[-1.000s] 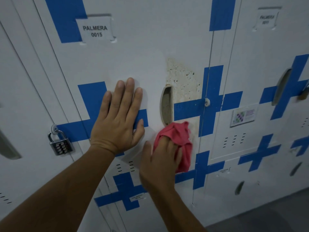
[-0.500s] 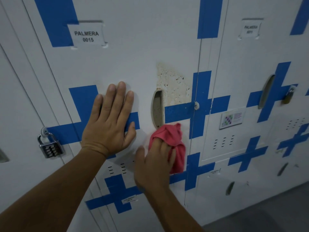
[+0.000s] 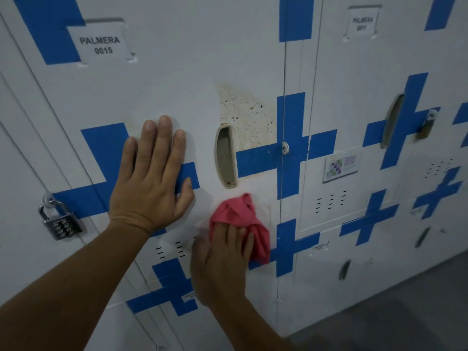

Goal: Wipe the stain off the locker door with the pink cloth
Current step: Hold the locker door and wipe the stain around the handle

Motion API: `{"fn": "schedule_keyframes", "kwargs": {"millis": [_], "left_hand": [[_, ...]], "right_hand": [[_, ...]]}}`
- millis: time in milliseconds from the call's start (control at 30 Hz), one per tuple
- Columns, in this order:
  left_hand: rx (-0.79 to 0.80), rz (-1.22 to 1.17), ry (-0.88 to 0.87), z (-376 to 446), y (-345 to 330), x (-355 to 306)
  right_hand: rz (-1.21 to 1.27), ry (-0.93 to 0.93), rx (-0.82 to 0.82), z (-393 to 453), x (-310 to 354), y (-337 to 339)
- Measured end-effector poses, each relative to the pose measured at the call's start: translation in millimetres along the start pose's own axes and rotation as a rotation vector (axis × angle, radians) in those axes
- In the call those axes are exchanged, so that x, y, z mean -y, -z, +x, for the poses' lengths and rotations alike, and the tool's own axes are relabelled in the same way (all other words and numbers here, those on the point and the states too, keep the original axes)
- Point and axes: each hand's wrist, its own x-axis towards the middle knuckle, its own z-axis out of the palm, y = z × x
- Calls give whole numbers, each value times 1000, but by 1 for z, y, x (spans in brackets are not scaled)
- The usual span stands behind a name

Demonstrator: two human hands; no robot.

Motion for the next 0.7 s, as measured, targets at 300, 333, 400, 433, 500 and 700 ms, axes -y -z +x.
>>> {"fn": "schedule_keyframes", "kwargs": {"millis": [300, 333, 400, 433, 500, 700], "left_hand": [[1, -8, 3, 0, 1, -1], [1, -9, 4, 0, 1, -1], [1, -2, 7, -1, 1, -1], [0, -3, 9, -1, 1, -1], [-1, -11, 10, -1, 1, -1], [-4, 12, 2, -1, 0, -2]], "right_hand": [[169, -333, -96, 32, -36, 19], [204, -309, -76, 31, -29, 20], [174, -160, -9, 17, -17, 14], [146, -71, 21, 9, -15, 8], [124, 24, 43, -1, -21, -5], [539, -467, -188, 19, -41, -8]]}}
